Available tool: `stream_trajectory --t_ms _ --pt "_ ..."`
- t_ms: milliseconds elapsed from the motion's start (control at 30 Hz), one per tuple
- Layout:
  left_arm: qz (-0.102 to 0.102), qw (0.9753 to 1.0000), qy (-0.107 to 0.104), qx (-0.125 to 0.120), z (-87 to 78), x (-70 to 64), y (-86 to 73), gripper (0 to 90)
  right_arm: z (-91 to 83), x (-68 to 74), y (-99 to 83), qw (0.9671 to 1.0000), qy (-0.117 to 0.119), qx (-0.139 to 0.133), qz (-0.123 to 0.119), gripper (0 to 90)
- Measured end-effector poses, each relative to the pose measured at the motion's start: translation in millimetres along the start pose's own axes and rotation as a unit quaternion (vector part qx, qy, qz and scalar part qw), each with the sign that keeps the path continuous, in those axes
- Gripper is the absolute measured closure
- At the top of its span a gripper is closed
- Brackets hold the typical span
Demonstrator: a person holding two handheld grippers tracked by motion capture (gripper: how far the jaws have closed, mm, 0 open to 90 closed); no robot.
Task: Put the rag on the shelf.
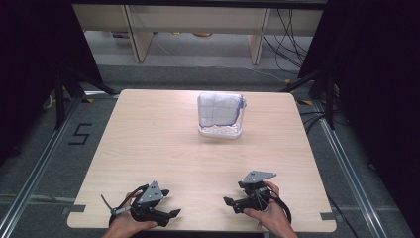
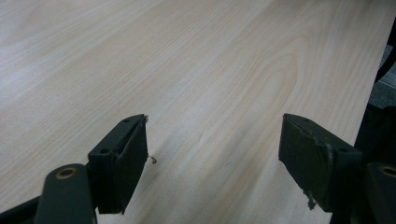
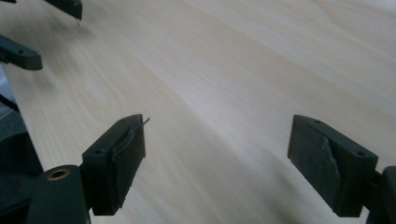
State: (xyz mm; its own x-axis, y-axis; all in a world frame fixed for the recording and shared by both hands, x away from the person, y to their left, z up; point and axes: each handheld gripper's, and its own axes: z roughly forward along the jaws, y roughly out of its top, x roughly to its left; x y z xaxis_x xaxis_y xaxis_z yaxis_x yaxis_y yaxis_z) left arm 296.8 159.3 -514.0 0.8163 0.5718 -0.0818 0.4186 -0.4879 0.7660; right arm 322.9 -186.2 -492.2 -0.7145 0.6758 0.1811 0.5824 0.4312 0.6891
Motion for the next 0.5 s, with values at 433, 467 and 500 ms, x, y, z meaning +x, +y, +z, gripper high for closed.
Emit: stream_trajectory --t_ms 433,467,500 --pt "-0.015 0.9998 0.007 -0.006 3.3 6.0 -0.7 20.1 7.1 5.5 -6.0 0.9997 0.006 -0.002 -0.022 18.4" --pt "-0.015 0.9999 0.007 -0.004 2.6 6.6 -0.6 19.4 6.9 5.5 -5.9 0.9997 0.004 0.0 -0.022 18.4" --pt "-0.018 0.9998 0.011 -0.003 2.5 7.6 -0.6 18.6 7.2 5.5 -6.0 0.9997 0.003 0.0 -0.023 18.4"
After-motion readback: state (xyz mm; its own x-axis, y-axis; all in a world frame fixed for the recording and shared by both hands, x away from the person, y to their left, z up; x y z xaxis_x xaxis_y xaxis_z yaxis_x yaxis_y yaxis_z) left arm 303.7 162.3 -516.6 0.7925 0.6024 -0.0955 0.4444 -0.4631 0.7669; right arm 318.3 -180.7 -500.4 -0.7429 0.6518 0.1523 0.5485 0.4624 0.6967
